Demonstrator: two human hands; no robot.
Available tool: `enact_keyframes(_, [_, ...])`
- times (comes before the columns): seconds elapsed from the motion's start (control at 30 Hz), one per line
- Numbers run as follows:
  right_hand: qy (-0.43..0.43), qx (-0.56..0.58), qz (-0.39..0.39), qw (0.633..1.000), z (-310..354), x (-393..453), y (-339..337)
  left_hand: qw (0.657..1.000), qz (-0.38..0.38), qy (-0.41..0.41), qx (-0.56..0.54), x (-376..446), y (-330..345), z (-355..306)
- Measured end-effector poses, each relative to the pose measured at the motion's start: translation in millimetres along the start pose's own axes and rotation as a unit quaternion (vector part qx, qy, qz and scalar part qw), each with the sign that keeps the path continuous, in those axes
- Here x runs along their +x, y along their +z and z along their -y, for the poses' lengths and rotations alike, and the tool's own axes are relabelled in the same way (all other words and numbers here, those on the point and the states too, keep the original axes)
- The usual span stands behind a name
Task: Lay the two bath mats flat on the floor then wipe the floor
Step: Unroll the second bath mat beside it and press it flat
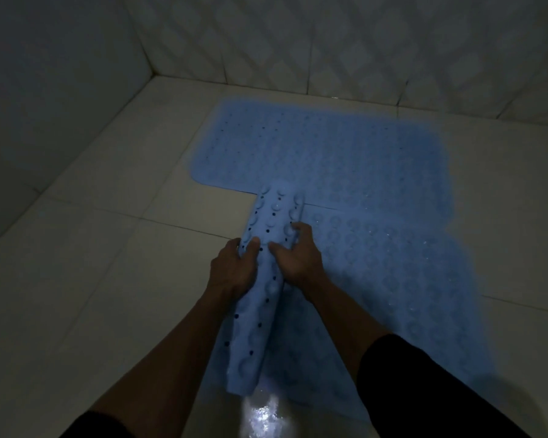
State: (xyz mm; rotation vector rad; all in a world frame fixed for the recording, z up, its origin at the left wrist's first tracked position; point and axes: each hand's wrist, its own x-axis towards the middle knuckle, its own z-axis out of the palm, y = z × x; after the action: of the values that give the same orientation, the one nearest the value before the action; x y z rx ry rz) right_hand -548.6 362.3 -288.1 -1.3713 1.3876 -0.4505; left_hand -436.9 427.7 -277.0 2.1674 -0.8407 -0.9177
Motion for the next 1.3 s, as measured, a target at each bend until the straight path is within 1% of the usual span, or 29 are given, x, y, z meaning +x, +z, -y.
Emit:
enact_keyframes(0.1, [0.037, 0.027, 0.003, 0.999, 9.2, 8.9, 9.6, 0.999, -0.032, 0.000, 0.007, 4.6, -12.8, 8.6])
enact_keyframes(0.17, [0.021, -0.023, 0.017, 0.999, 13.5, 11.9, 16.4, 1.000, -0.018, 0.018, -0.004, 6.9, -20.5, 14.4])
enact_keyframes(0.23, [-0.001, -0.067, 0.025, 0.997, 15.8, 13.7, 26.1, 0.999, 0.002, 0.040, 0.013, 9.0, -27.6, 21.4])
enact_keyframes(0.33, [-0.014, -0.063, 0.026, 0.998, 19.8, 19.9, 37.1, 0.996, 0.020, 0.066, 0.062, 17.6, -40.0, 36.7])
enact_keyframes(0.43, [-0.007, -0.071, 0.053, 0.996, 23.7, 25.9, 43.3, 0.993, -0.020, 0.069, 0.096, 27.3, -50.1, 51.1])
enact_keyframes(0.57, [-0.050, -0.133, 0.091, 0.986, 30.3, 28.3, 59.2, 0.985, -0.070, 0.098, 0.126, 34.1, -52.7, 60.5])
enact_keyframes(0.63, [-0.062, -0.151, 0.110, 0.980, 32.4, 30.9, 70.0, 0.983, -0.073, 0.100, 0.132, 34.6, -51.8, 62.8])
enact_keyframes(0.7, [-0.078, -0.161, 0.120, 0.977, 36.0, 33.2, 77.8, 0.983, -0.055, 0.086, 0.156, 36.7, -53.1, 66.2])
enact_keyframes(0.8, [-0.097, -0.188, 0.116, 0.971, 38.0, 40.1, 84.3, 0.970, -0.034, 0.059, 0.232, 48.7, -65.2, 77.6])
enact_keyframes(0.87, [-0.090, -0.199, 0.111, 0.970, 37.0, 45.4, 86.3, 0.956, -0.046, 0.038, 0.289, 58.6, -77.7, 81.5])
enact_keyframes(0.97, [-0.089, -0.224, 0.104, 0.965, 34.1, 51.9, 89.4, 0.943, -0.065, 0.049, 0.322, 67.0, -89.6, 80.5])
enact_keyframes(1.0, [-0.092, -0.233, 0.103, 0.963, 33.9, 53.6, 90.4, 0.936, -0.069, 0.052, 0.341, 69.5, -92.0, 80.3])
enact_keyframes(1.03, [-0.094, -0.243, 0.101, 0.960, 33.8, 55.5, 91.4, 0.920, -0.074, 0.058, 0.380, 72.7, -93.6, 82.1])
enact_keyframes(1.07, [-0.099, -0.255, 0.098, 0.957, 33.7, 57.2, 92.3, 0.892, -0.081, 0.071, 0.439, 76.4, -95.1, 84.4])
enact_keyframes(1.13, [-0.118, -0.281, 0.093, 0.948, 32.7, 60.3, 94.3, 0.817, -0.086, 0.092, 0.563, 81.7, -99.0, 87.6])
enact_keyframes(1.17, [-0.130, -0.298, 0.088, 0.942, 31.8, 61.2, 95.0, 0.784, -0.087, 0.099, 0.606, 83.7, -100.2, 88.3])
enact_keyframes(1.2, [-0.141, -0.323, 0.076, 0.933, 30.9, 62.0, 95.2, 0.762, -0.089, 0.110, 0.633, 86.1, -100.0, 89.4])
enact_keyframes(1.23, [-0.153, -0.355, 0.059, 0.920, 29.5, 63.4, 94.9, 0.750, -0.093, 0.119, 0.644, 87.6, -98.9, 89.6])
enact_keyframes(1.27, [-0.168, -0.391, 0.039, 0.904, 27.6, 65.5, 94.0, 0.752, -0.097, 0.122, 0.641, 89.7, -96.0, 89.1])
enact_keyframes(1.3, [-0.182, -0.421, 0.026, 0.888, 24.4, 68.3, 92.3, 0.769, -0.094, 0.123, 0.620, 92.0, -92.2, 89.2])
